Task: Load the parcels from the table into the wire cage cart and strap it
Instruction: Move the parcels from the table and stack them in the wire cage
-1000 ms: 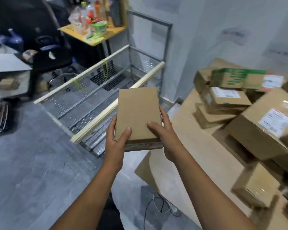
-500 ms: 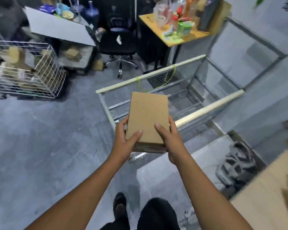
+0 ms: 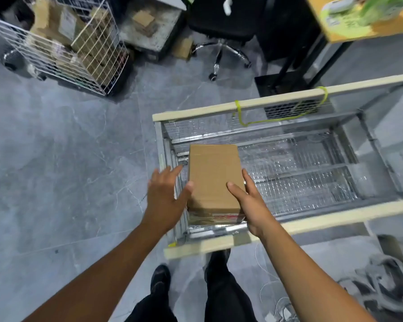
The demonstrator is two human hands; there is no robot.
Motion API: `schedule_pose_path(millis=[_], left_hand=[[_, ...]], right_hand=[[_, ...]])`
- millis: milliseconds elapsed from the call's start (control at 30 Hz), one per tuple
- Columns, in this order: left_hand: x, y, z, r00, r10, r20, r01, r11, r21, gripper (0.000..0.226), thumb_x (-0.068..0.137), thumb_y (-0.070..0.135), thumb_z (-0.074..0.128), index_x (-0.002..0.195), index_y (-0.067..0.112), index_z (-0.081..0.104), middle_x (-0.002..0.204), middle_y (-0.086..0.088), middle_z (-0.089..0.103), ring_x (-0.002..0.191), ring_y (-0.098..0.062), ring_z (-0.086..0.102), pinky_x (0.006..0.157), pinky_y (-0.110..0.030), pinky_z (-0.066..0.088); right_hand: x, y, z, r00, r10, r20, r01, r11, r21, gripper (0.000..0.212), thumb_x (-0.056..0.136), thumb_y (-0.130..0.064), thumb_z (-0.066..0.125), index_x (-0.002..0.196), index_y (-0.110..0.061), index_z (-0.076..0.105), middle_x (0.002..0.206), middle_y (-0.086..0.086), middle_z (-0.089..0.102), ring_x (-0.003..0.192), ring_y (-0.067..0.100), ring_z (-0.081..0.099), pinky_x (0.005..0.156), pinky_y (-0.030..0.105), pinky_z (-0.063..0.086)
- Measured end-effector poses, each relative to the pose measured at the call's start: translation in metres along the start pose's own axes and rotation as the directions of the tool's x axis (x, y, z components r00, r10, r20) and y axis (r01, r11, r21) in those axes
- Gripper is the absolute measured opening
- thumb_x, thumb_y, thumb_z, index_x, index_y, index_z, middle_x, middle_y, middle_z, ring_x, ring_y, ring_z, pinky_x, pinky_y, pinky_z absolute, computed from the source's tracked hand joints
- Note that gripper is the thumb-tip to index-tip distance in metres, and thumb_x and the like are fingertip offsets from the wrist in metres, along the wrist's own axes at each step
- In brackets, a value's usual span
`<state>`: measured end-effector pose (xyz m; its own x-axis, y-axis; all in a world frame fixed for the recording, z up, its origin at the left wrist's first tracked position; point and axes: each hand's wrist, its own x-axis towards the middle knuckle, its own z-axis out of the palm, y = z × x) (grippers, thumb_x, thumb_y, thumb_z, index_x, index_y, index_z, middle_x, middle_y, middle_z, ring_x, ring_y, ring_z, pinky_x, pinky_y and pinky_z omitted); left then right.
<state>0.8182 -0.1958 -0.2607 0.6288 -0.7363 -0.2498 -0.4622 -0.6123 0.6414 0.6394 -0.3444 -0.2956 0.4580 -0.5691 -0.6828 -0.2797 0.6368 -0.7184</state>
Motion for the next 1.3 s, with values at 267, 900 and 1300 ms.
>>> schedule_pose_path(millis=[267, 900, 1300], left_hand=[[0.144, -0.078, 0.028, 0.985, 0.077, -0.152, -0.019, 0.936, 0.352, 0.093, 0.097, 0.064, 0.041, 0.164, 0.005, 0.017, 0.172, -0.016, 0.006, 0.160, -0.034, -0.004, 0.128, -0.046, -0.004], [0.185, -0.140, 0.092, 0.983, 0.176, -0.048, -0.132, 0.868, 0.479, 0.100, 0.098, 0.057, 0.051, 0.161, -0.007, 0.008, 0.168, -0.032, -0.006, 0.158, -0.042, -0.011, 0.130, -0.048, -0.002], [0.187, -0.141, 0.096, 0.978, 0.193, -0.078, -0.130, 0.856, 0.500, 0.104, 0.095, 0.062, 0.054, 0.161, -0.006, 0.013, 0.168, -0.034, 0.002, 0.158, -0.046, -0.002, 0.130, -0.042, 0.000]], right_hand=[[0.176, 0.049, 0.012, 0.999, -0.043, 0.010, 0.044, 0.964, -0.264, 0.083, 0.096, -0.039, 0.073, 0.160, -0.050, 0.022, 0.146, -0.021, 0.028, 0.134, 0.005, 0.045, 0.119, 0.038, 0.039], [0.438, 0.199, 0.060, 0.996, -0.077, 0.037, 0.085, 0.915, -0.395, 0.082, 0.088, -0.045, 0.081, 0.155, -0.053, 0.034, 0.137, -0.022, 0.045, 0.130, 0.005, 0.054, 0.107, 0.030, 0.051], [0.478, 0.216, 0.079, 1.000, -0.007, -0.015, -0.005, 0.725, -0.688, 0.094, 0.101, -0.039, 0.064, 0.164, -0.042, -0.007, 0.173, 0.001, 0.016, 0.153, 0.033, 0.033, 0.123, 0.051, 0.033]])
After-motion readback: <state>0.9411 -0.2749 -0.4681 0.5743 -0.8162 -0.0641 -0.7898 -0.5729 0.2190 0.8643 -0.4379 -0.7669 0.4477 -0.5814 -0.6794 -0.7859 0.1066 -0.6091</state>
